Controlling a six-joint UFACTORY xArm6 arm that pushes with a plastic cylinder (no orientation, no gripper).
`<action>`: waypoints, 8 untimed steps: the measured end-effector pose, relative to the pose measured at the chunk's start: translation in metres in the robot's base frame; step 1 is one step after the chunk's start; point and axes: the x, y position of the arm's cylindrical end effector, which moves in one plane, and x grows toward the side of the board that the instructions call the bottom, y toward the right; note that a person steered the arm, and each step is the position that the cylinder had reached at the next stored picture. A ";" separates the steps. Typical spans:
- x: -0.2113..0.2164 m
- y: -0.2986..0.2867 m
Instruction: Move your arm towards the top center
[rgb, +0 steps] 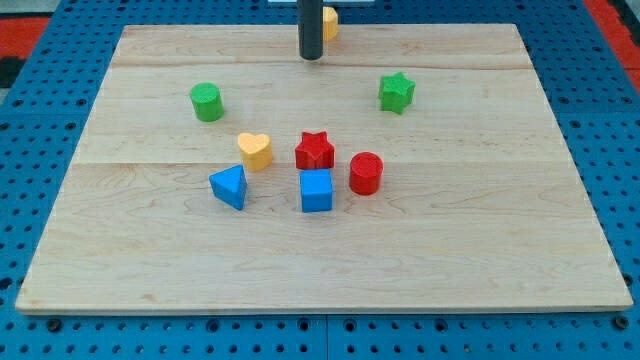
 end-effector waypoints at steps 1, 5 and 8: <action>-0.005 -0.005; -0.012 -0.028; -0.015 -0.038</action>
